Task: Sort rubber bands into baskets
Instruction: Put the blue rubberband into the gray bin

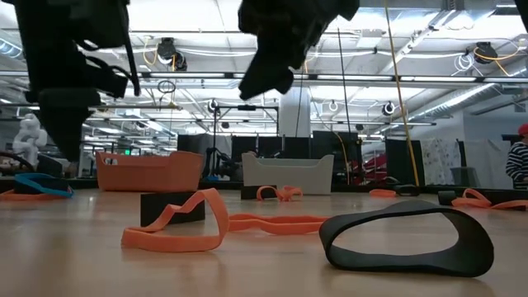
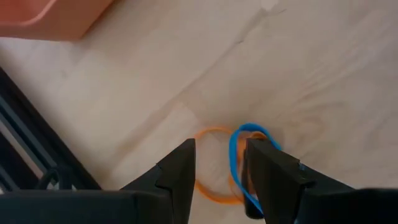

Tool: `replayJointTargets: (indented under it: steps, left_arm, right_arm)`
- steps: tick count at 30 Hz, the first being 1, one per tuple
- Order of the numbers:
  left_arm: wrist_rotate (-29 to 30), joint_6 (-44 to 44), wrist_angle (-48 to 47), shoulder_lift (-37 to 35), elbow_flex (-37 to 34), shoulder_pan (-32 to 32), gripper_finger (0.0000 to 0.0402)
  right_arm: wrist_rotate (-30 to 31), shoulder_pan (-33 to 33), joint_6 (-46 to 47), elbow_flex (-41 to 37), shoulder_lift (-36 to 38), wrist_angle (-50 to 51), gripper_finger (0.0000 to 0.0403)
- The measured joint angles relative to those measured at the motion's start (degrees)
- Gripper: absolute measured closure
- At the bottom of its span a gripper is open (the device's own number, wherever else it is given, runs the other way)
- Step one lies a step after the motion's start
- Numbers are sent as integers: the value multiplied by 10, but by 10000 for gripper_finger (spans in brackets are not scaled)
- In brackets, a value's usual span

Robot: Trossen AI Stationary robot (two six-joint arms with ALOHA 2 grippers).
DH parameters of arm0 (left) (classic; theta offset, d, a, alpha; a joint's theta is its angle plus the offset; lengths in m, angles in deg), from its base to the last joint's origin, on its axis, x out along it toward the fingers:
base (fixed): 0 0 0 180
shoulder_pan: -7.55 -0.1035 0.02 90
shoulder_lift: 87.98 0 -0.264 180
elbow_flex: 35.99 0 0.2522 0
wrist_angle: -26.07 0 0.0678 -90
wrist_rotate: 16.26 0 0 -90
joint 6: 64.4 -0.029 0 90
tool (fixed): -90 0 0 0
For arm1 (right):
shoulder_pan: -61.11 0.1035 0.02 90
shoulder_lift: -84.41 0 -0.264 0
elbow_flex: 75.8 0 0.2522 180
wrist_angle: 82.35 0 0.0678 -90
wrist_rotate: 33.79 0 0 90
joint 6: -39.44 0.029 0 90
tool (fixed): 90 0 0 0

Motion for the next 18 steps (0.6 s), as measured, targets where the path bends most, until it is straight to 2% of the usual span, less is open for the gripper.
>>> replayJointTargets:
  steps: [11, 18]
  left_arm:
    - [-59, -26, -1, 46, 0, -8, 252]
    - [-71, -26, -2, 49, 0, -7, 252]
  right_arm:
    - [2, 37, -3, 0, 0, -15, 287]
    - [2, 39, -10, 0, 0, -15, 287]
